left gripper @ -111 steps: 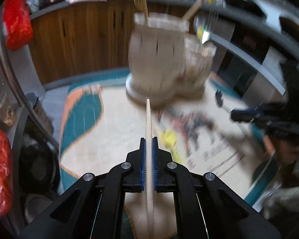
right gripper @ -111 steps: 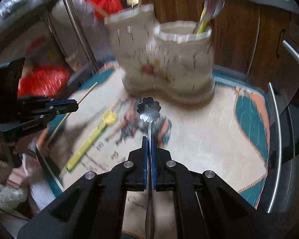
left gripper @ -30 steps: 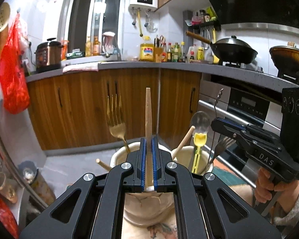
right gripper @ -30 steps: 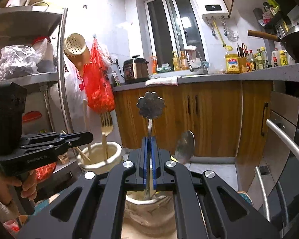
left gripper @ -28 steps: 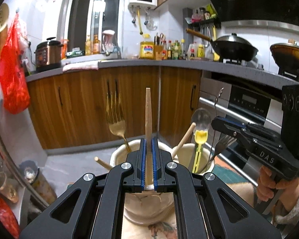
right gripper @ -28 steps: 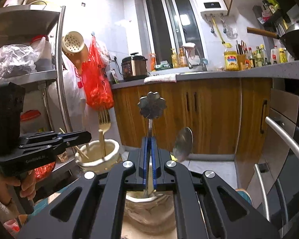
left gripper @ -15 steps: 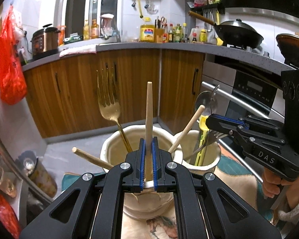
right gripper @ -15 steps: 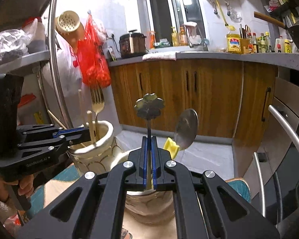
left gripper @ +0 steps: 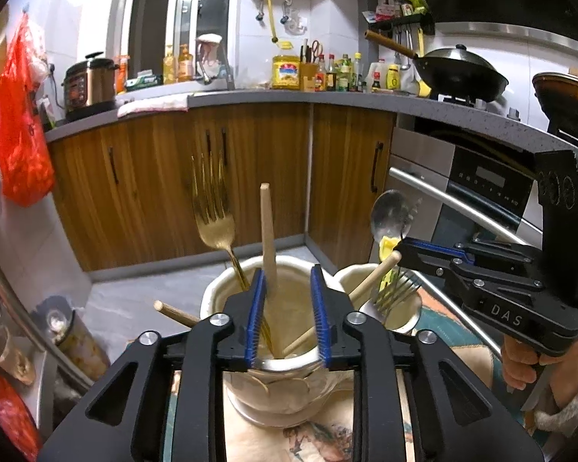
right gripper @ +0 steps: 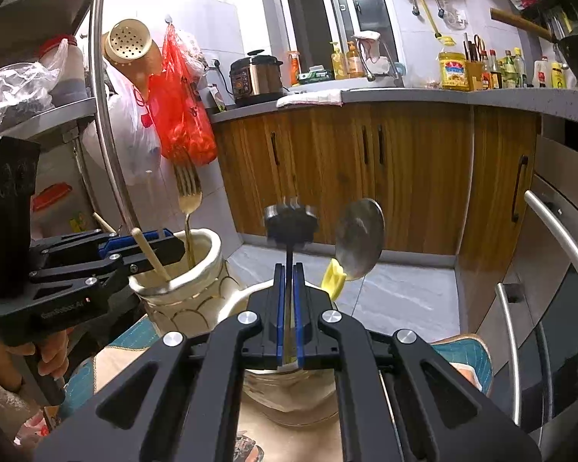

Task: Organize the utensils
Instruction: 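Open left to drop the chopstick into the tall pot while right releases spoon into small pot, then move both open tools back down toward the remaining utensils on the cloth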

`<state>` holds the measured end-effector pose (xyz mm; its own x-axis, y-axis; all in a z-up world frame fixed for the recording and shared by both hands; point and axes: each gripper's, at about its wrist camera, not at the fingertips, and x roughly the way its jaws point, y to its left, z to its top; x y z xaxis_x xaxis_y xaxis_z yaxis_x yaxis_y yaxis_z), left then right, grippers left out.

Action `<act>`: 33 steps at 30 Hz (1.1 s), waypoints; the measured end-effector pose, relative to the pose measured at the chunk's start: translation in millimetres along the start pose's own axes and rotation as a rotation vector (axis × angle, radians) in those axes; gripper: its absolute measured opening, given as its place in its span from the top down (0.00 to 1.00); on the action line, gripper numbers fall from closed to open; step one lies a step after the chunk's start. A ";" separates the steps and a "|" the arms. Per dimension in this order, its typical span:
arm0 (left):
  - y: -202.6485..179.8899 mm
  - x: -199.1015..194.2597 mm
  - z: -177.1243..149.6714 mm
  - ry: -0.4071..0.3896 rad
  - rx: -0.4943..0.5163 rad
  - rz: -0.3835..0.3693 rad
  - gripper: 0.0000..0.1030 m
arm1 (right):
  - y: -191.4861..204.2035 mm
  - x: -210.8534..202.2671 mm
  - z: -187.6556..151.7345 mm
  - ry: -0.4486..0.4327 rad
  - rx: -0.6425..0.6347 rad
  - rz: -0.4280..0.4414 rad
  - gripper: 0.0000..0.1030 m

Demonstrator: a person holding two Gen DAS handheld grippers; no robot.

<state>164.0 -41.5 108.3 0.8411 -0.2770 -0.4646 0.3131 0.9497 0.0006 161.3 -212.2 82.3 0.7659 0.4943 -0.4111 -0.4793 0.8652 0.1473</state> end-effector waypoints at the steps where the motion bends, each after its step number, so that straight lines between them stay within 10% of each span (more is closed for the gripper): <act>1: -0.7 -3.7 1.5 -0.007 0.003 0.002 0.70 | 0.2 -2.9 -0.2 -0.004 0.001 0.001 0.92; 20: -3.6 -83.3 9.5 -0.068 -0.005 0.058 0.34 | 8.3 -83.3 12.2 -0.079 0.022 -0.038 0.34; 33: 11.6 -89.1 -64.9 0.129 -0.053 0.128 0.14 | 28.1 -86.6 -44.8 0.100 0.005 -0.045 0.14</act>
<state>64.0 3.7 92.2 0.8077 -0.1357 -0.5737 0.1807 0.9833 0.0219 62.2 -234.5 81.7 0.7399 0.4446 -0.5049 -0.4435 0.8867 0.1308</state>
